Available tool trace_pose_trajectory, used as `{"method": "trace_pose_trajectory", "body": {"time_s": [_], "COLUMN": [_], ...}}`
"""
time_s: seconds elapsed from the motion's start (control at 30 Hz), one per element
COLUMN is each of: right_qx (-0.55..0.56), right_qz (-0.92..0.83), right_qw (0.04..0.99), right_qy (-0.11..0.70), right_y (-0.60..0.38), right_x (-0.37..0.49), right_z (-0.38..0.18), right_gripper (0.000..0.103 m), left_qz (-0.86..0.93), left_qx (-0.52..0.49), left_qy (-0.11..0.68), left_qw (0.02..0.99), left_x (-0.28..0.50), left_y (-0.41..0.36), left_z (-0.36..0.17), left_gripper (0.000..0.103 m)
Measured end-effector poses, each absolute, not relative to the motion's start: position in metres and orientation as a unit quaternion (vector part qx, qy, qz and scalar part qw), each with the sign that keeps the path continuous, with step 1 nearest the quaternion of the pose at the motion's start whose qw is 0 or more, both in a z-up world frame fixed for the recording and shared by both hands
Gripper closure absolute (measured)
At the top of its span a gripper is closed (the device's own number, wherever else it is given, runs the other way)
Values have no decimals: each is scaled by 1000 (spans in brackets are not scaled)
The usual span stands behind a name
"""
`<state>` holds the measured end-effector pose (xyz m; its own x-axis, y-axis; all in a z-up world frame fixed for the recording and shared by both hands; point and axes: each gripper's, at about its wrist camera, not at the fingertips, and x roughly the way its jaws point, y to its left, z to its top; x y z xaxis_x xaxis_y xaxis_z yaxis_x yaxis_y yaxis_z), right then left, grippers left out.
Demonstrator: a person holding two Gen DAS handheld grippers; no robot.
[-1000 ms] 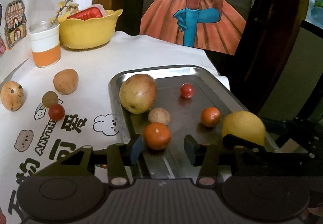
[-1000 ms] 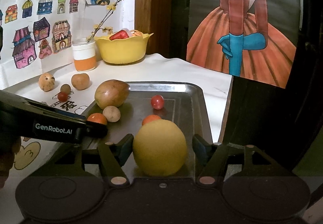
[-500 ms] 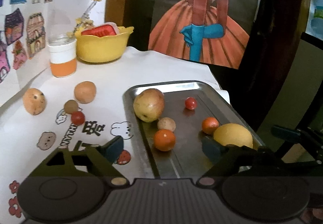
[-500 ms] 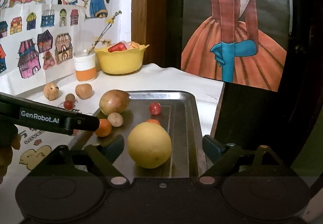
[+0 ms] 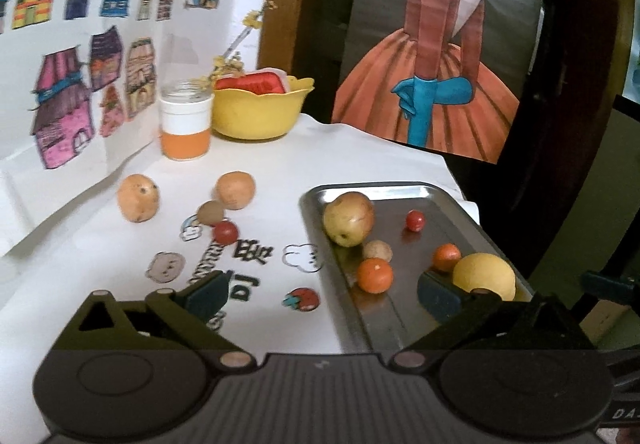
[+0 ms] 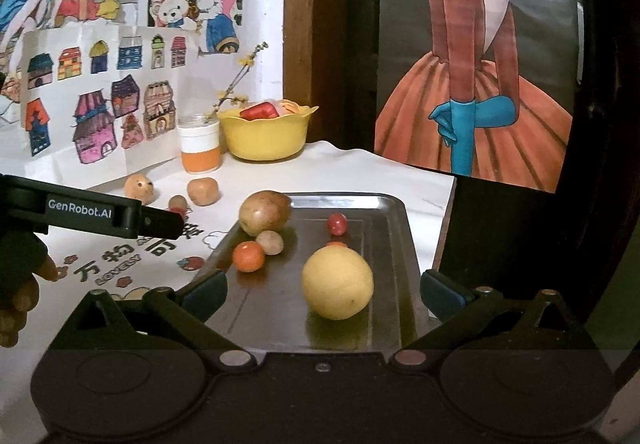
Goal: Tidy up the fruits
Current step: 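Open both tools to release the fruits and withdraw from the tray, then move the left tool to the large tan round fruit while the right tool approaches a cherry tomato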
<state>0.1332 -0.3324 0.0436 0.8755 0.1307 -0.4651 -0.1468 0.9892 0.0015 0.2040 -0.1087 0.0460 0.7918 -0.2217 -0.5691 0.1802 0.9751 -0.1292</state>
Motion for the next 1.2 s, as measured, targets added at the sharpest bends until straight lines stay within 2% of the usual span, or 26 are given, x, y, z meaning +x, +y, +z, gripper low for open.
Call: {"method": "trace_pose_trajectory", "body": {"time_s": [0.47, 1.2], "right_qx": [-21, -38], "right_qz": [109, 173], "right_qw": [958, 925], "right_qy": [266, 336], "right_y": [-286, -201], "right_x": [93, 65], "right_z": [52, 38], "right_gripper": [1, 1], "left_qz": [-69, 2], "left_qx": [-44, -87], "left_qy": [307, 348], "left_qw": [948, 933], "left_x": [164, 131], "left_y": [-47, 56], "left_z": [49, 22], "left_gripper": [0, 0]}}
